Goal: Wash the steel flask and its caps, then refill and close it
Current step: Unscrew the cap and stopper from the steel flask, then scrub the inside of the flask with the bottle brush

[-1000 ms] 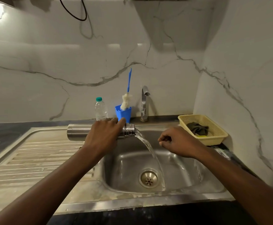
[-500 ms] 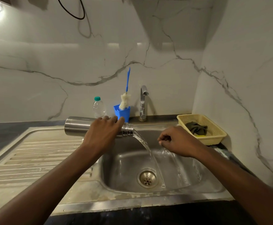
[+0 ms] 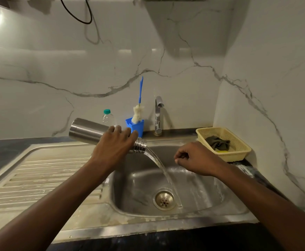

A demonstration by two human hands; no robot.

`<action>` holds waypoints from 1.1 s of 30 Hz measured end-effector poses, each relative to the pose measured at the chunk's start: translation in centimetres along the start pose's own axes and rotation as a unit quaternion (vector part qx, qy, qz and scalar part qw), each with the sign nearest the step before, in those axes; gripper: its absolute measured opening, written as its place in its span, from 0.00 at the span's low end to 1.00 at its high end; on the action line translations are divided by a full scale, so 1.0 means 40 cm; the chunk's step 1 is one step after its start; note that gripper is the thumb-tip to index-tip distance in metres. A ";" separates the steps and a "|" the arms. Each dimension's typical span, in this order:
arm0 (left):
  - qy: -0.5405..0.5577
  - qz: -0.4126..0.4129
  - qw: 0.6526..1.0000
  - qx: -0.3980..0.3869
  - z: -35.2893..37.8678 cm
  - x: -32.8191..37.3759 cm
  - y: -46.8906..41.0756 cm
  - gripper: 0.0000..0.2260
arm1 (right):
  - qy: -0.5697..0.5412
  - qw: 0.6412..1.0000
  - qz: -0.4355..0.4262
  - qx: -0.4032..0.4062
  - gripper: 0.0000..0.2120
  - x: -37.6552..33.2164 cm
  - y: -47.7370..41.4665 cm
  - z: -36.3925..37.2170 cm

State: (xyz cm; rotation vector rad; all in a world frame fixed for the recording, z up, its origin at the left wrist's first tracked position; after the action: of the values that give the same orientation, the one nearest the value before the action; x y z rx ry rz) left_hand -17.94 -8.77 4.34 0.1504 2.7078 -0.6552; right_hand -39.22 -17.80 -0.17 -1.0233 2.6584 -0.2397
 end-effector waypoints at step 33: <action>0.121 0.007 0.989 0.083 -0.077 0.001 -0.045 0.30 | -0.021 0.999 -0.019 0.024 0.04 -0.021 -0.015 -0.074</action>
State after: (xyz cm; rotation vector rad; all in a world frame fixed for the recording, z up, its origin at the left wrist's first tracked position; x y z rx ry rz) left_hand -19.27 -8.93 7.64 0.3096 2.8761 -0.9123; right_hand -39.17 -17.51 2.96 -1.0537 2.5852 -0.2862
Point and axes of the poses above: each hand's wrist, its own y-axis away from the middle knuckle, its own z-axis out of the palm, x = y × z, the point moved 8 cm from there along -y, towards the middle knuckle, and after that the axes turned 13 degrees about y, right-handed, at the moved point
